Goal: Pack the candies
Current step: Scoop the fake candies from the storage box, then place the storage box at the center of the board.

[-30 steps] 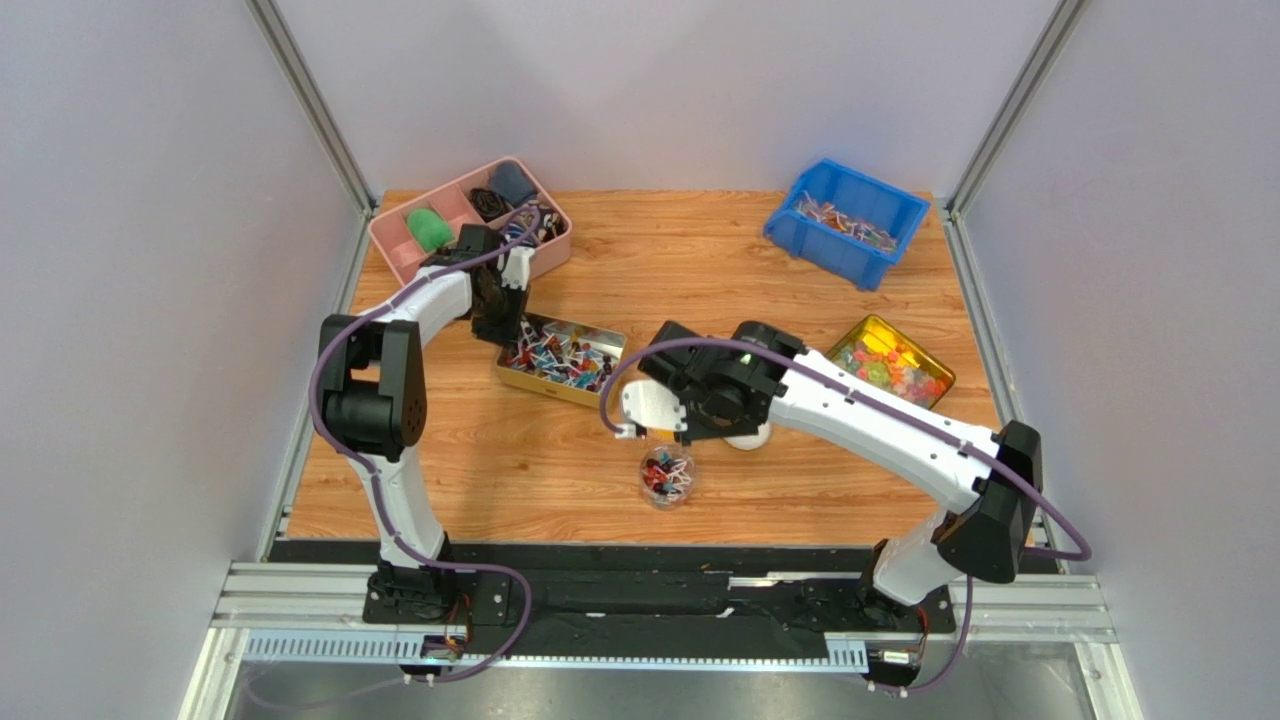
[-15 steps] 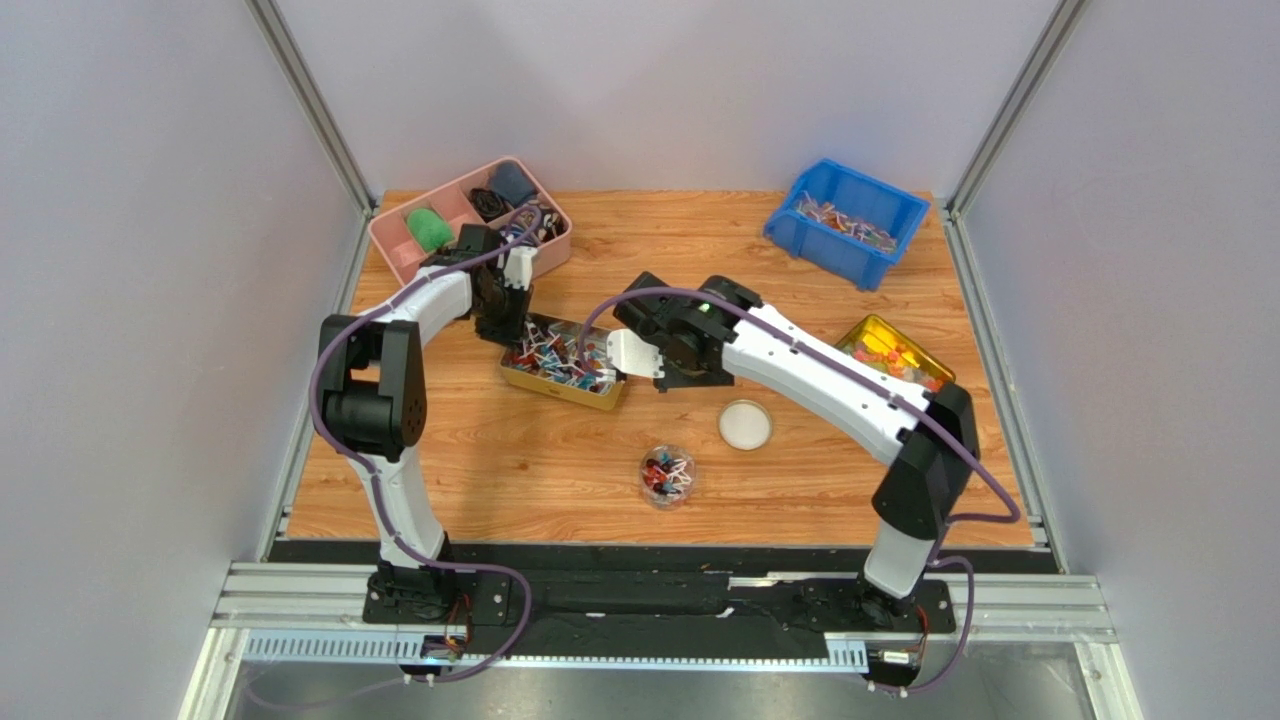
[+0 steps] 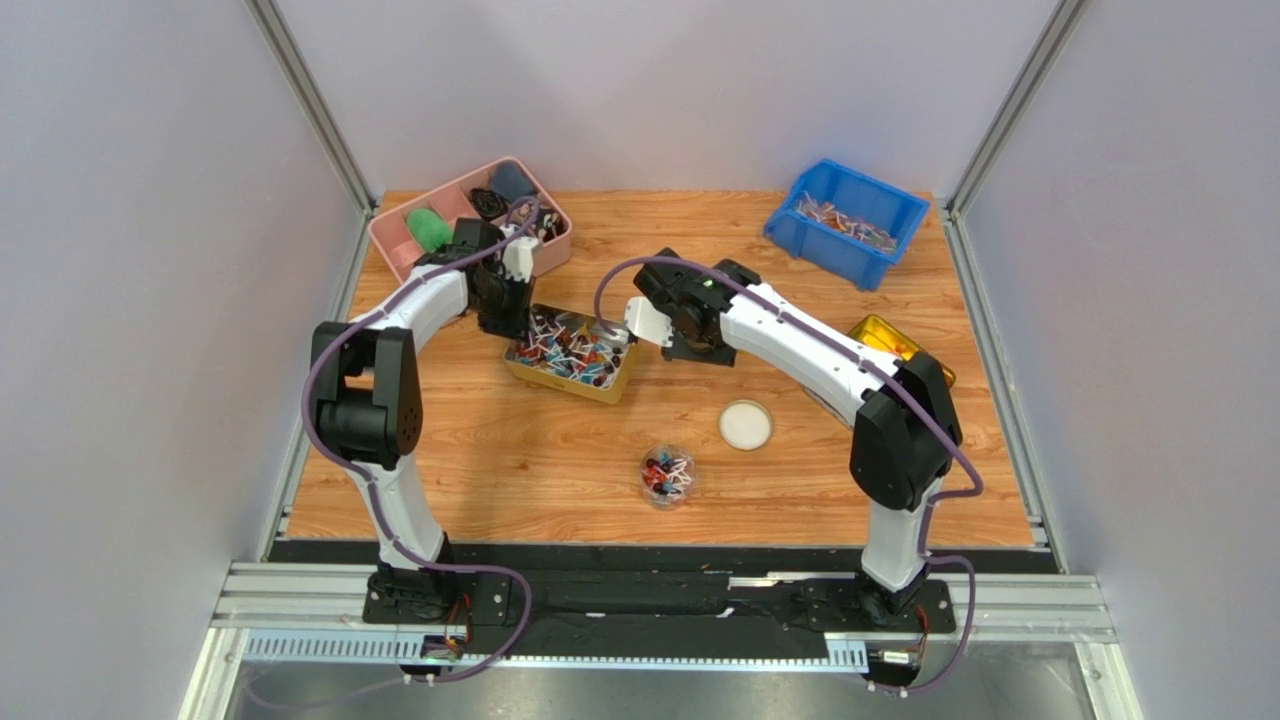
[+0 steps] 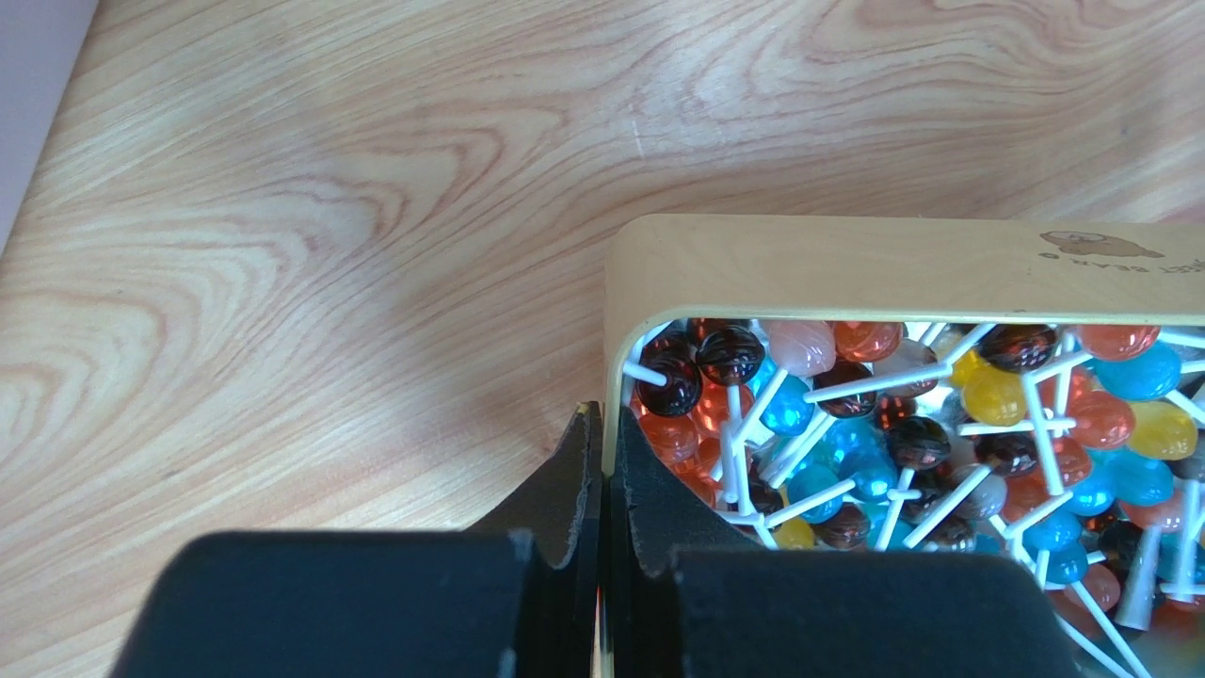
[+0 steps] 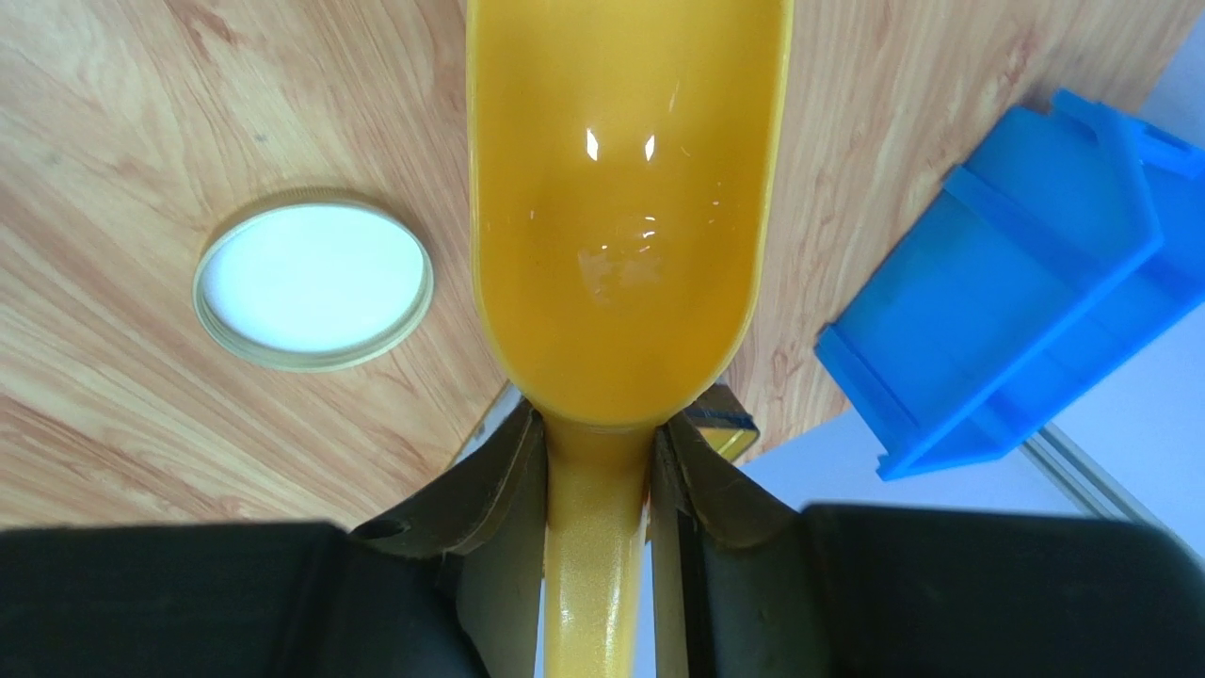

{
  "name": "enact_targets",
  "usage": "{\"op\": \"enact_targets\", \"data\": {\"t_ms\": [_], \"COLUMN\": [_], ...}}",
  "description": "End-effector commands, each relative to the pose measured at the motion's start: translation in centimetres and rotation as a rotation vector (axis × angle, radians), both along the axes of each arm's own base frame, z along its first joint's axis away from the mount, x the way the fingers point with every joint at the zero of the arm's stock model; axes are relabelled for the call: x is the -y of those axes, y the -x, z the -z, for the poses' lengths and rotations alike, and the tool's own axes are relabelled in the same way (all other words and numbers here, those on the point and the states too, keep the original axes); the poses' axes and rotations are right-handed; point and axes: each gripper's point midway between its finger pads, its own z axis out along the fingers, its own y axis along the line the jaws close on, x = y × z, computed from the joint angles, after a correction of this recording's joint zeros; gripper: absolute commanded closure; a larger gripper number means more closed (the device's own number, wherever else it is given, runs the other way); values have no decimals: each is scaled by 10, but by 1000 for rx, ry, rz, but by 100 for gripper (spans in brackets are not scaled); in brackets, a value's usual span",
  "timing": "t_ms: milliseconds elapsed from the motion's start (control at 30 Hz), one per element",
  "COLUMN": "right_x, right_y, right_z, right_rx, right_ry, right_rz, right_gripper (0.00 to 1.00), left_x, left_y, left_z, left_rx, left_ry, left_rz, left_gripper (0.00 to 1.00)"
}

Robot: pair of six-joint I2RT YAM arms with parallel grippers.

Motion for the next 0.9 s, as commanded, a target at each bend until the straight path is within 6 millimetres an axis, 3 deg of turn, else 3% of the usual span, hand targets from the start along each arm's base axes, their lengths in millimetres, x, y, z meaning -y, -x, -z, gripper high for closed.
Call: {"op": "enact_targets", "data": {"t_ms": [0,200,467,867], "right_x": [-28,-48,-72,-90], "right_y": [-9,-8,-3,2], "right_z": [17,23,-10,-41], "right_rx": [10,-24,-7,26], "right_ry": [-95,-174,-319,-465], "right_rz": [11,12,-25,-46], "right_gripper": [100,100,100,100], "left_x": [13,13,11,11], "left_y": [-10,-10,-10,-10], "left_z": [-35,-34,-29,-26], "left_rx": [95,95,82,74], "left_ry": [81,78,74,70], "left_rz": [36,37,35,37], "left_gripper": [100,100,100,100]}}
